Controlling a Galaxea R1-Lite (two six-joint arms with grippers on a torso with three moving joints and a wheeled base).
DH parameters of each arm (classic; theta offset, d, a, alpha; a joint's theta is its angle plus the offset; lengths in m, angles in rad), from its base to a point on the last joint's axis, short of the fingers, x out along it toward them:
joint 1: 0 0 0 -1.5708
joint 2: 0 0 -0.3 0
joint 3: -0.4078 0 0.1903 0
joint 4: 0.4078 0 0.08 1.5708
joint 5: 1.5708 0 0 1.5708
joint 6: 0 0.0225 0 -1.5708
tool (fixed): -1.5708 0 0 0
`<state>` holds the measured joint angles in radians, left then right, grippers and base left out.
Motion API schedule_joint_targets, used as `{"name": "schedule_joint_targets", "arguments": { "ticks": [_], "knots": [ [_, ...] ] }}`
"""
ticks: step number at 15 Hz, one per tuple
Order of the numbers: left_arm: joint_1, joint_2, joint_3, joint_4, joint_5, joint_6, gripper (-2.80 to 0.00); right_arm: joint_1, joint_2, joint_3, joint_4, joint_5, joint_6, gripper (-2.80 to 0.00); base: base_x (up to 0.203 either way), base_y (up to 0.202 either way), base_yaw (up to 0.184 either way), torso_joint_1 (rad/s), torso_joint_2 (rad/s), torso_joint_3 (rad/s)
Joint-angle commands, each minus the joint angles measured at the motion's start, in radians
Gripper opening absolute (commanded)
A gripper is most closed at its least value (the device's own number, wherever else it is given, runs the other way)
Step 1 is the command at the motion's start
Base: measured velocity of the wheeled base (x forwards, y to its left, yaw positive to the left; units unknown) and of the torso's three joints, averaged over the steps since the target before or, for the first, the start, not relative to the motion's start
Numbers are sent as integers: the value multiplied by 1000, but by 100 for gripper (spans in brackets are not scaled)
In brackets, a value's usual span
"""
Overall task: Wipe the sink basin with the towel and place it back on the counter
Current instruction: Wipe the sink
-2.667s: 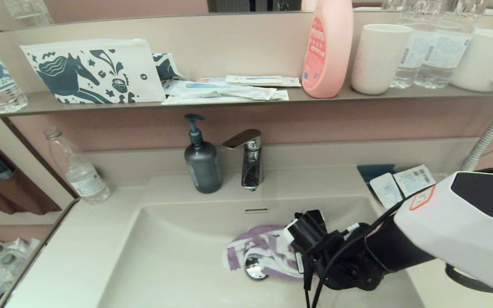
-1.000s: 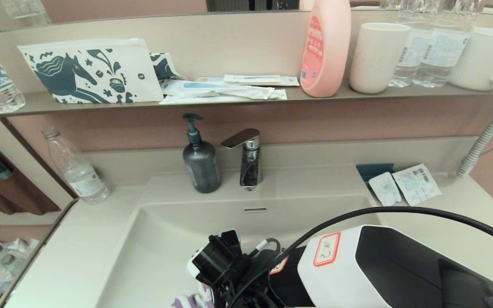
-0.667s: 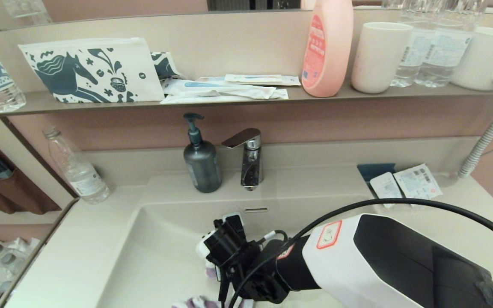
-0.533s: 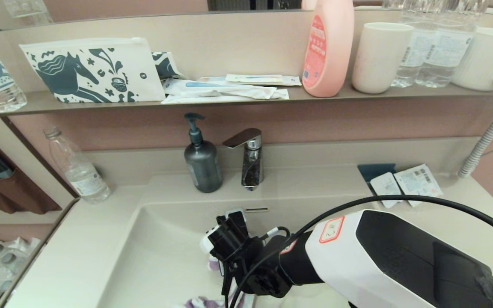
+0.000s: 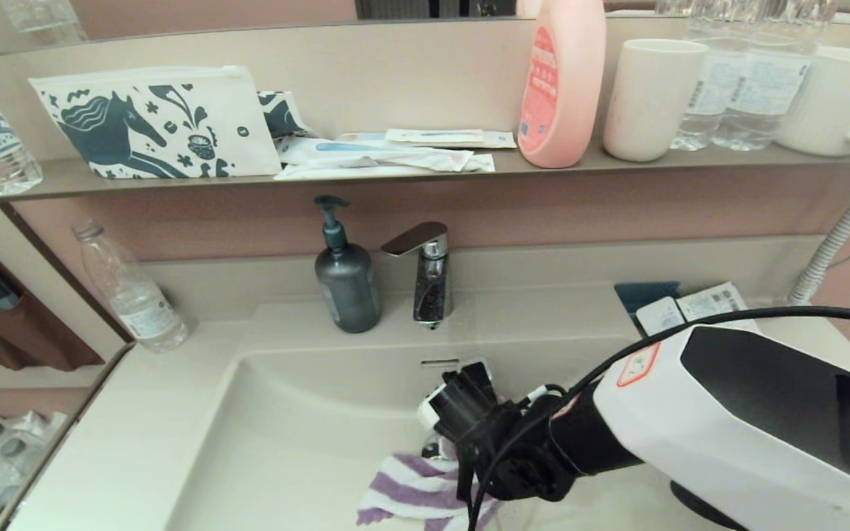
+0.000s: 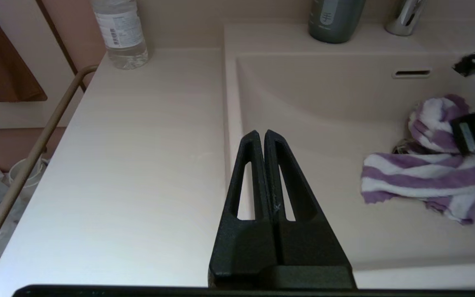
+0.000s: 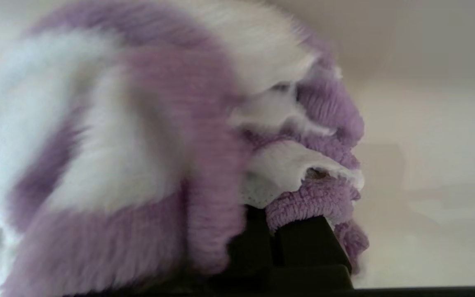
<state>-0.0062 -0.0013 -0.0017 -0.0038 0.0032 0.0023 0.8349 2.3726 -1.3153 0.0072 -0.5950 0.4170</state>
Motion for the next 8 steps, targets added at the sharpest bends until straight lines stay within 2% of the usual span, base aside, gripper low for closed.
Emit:
{"name": "schedule_joint_targets", "arguments": {
  "ticks": [1, 8],
  "knots": [
    [2, 1, 0, -1, 0, 1, -280, -9, -66, 94, -3, 2, 5, -280, 0, 0, 0, 0, 0, 0],
    [2, 1, 0, -1, 0, 1, -280, -42, -390, 473, -11, -18, 11, -280, 0, 0, 0, 0, 0, 0]
  ]
}}
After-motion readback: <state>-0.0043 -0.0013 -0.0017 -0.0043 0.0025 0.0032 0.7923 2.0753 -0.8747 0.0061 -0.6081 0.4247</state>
